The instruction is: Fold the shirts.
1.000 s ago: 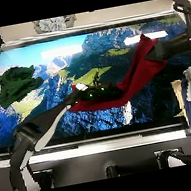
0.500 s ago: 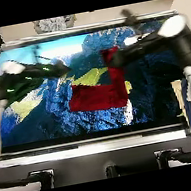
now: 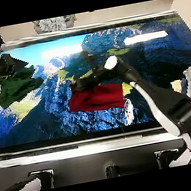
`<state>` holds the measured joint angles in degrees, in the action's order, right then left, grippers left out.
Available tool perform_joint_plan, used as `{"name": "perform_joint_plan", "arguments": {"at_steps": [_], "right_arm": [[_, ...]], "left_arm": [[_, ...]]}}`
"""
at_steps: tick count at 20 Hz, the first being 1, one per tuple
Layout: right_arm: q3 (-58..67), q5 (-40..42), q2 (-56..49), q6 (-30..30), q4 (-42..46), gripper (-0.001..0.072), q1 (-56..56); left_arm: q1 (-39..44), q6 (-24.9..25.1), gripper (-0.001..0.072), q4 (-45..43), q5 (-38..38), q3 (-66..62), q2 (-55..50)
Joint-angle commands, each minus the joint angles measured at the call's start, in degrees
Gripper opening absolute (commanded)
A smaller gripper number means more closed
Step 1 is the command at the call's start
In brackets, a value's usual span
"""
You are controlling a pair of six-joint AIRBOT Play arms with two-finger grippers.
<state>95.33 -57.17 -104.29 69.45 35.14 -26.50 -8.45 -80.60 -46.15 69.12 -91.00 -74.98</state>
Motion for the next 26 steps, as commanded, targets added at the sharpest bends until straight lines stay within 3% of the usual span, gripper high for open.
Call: {"name": "perform_joint_plan", "arguments": {"at_steps": [1, 4, 8, 10, 13, 16, 21, 22, 23, 24, 26], "right_arm": [[0.1, 4.5, -3.1, -1.3, -5.3, 0.07, -1.3], [0.1, -2.0, 1.0, -1.3, 3.0, 0.0695, 4.5], [0.0, -22.7, 8.0, -1.0, 26.3, 0.0695, 19.1], [-2.7, -30.6, 8.1, 1.3, 33.2, 0.0661, 26.5], [-14.9, -23.4, 8.1, 1.6, 24.0, 0.0658, 30.6], [-23.6, -13.0, 6.4, -3.1, 10.3, 0.0638, 30.0], [-24.3, -11.5, 1.5, -4.3, 4.1, 0.0576, 27.2], [-24.3, -11.5, 1.0, -4.3, 3.0, 0.0532, 26.4], [-24.3, -11.0, 1.0, -4.7, 2.8, 0.0407, 25.8], [-24.1, -10.7, 1.2, -7.1, 1.7, 0.0073, 25.6], [-22.3, -11.9, 3.2, -12.4, 0.3, 0.0052, 26.5]], "left_arm": [[-0.5, 1.3, 0.0026, -1.1, 0.9, 0.6, 0.7], [-0.5, 1.3, 0.0026, -3.9, 1.0, 0.9, 0.7], [-0.5, 1.3, 0.0026, -7.7, 1.0, 1.1, 0.7], [-0.4, 1.3, 0.0026, -7.9, 1.0, 1.6, 0.7], [-0.3, 1.2, 0.0027, -7.9, 1.0, 2.7, 0.7], [-0.3, 1.0, 0.0027, -7.9, 1.0, 3.6, 0.7], [-0.3, 1.0, 0.0027, -7.9, 0.9, 4.8, 0.7], [-0.3, 1.0, 0.0027, -7.9, 0.9, 4.8, 0.6], [-0.3, 1.0, 0.0027, -7.9, 0.9, 4.8, 0.6], [-0.4, 1.0, 0.0027, -7.9, 1.0, 4.8, 0.6], [-0.4, 1.1, 0.0027, -7.9, 1.0, 4.8, 0.6]]}}
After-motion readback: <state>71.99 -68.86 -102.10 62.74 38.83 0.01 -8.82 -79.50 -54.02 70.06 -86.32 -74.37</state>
